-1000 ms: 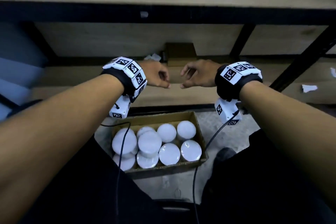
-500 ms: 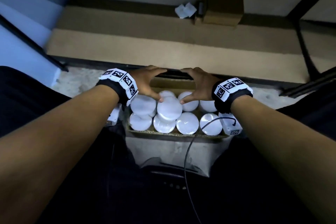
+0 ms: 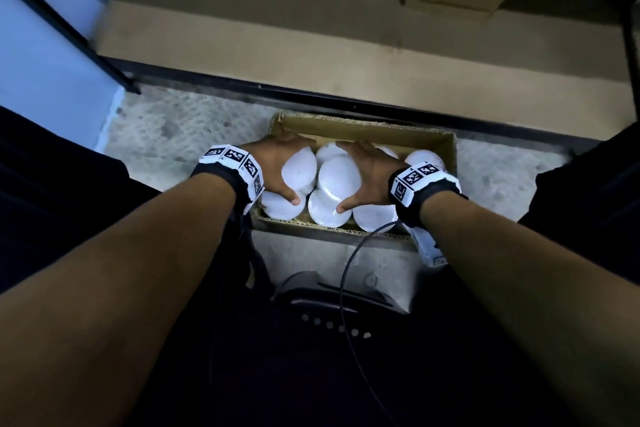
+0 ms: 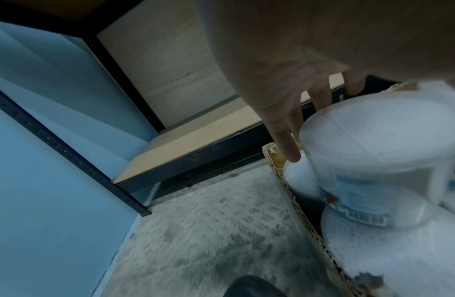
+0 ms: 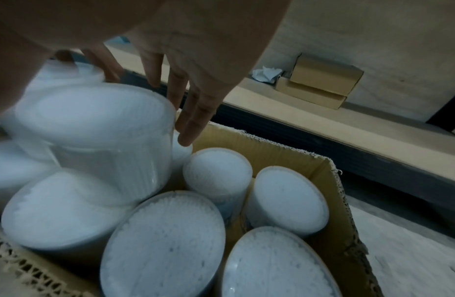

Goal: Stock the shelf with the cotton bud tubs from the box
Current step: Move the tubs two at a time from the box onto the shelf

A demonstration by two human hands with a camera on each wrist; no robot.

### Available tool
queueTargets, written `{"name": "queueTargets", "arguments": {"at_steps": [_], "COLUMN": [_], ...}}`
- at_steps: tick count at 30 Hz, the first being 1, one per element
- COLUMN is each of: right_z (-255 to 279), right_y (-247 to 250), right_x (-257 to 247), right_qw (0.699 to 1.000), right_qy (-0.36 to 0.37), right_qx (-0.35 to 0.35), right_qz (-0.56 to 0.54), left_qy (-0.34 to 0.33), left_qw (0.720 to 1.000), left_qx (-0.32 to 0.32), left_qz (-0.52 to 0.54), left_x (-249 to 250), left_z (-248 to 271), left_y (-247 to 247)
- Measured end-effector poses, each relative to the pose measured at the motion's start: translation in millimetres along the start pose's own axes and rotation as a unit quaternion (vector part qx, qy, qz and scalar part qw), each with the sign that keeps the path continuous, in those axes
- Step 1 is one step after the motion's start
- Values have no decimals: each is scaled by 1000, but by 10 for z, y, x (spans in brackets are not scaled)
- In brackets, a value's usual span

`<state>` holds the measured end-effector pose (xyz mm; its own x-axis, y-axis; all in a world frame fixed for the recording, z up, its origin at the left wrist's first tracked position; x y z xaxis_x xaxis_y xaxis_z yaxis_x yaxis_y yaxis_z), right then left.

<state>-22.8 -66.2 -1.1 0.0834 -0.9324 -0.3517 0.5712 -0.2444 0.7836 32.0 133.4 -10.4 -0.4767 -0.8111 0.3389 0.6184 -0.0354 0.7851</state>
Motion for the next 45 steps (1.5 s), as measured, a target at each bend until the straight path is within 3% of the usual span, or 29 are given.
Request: {"name": "queueTargets", "arguments": {"at_steps": [11,31,39,45], "right_z": [-78,77,269,565], "right_y": [-70,246,628,1245], "right_x": [8,147,155,95], "right_qw": [999,998,994,983], "right_qy": [7,19,36,71], "right_qx": [-18,54,99,168], "right_qz": [27,-16,-25,-33], "left_qy": [-31,-33,-41,-49], "left_qw": [999,995,990,981], "left_qx": [36,89,133,186], "left_qz": [11,44,35,22], "left_x": [-82,13,253,568], "left_z": [-46,-57,47,268], "left_y": [-37,215,649,1330]}}
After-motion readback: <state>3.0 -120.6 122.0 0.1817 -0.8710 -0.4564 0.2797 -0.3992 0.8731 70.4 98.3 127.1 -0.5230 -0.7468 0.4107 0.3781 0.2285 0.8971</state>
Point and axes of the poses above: each hand's wrist, its own z-axis away from the middle knuckle, its own y-axis out of the back of the hand, x = y × z, the point moved 4 cm from there along -z, towards the middle knuckle, and after that the axes turned 1 degree about y, right-handed, at the moved point
